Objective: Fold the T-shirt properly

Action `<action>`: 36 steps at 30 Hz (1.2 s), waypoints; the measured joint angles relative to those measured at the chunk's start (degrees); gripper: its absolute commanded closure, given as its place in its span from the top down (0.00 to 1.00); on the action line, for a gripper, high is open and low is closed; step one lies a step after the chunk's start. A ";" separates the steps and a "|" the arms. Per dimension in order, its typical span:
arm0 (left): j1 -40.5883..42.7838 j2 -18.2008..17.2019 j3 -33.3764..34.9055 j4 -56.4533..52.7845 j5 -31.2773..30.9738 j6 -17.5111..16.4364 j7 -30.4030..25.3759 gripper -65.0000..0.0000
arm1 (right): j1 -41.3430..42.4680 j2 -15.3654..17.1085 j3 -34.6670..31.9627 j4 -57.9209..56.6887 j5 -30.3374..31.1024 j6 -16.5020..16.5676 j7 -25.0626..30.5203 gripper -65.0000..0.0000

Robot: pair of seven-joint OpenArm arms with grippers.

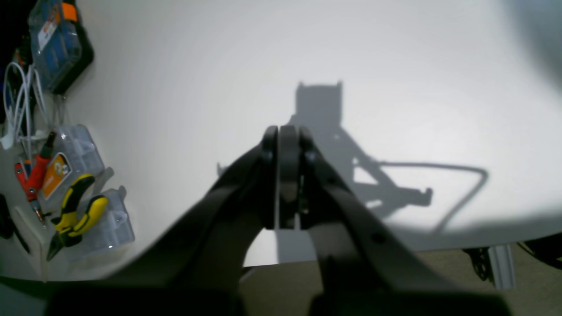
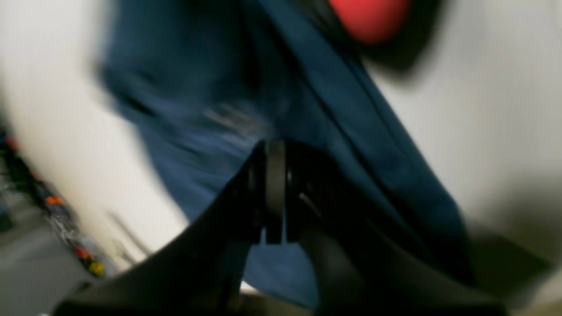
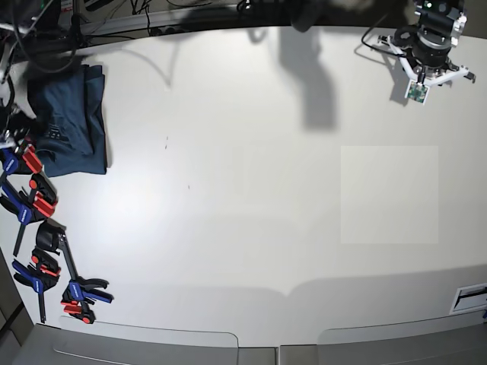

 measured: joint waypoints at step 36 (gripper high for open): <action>0.15 0.02 0.00 0.00 -0.09 2.56 -0.26 0.00 | 11.37 3.32 16.92 47.01 9.97 0.17 -8.11 0.00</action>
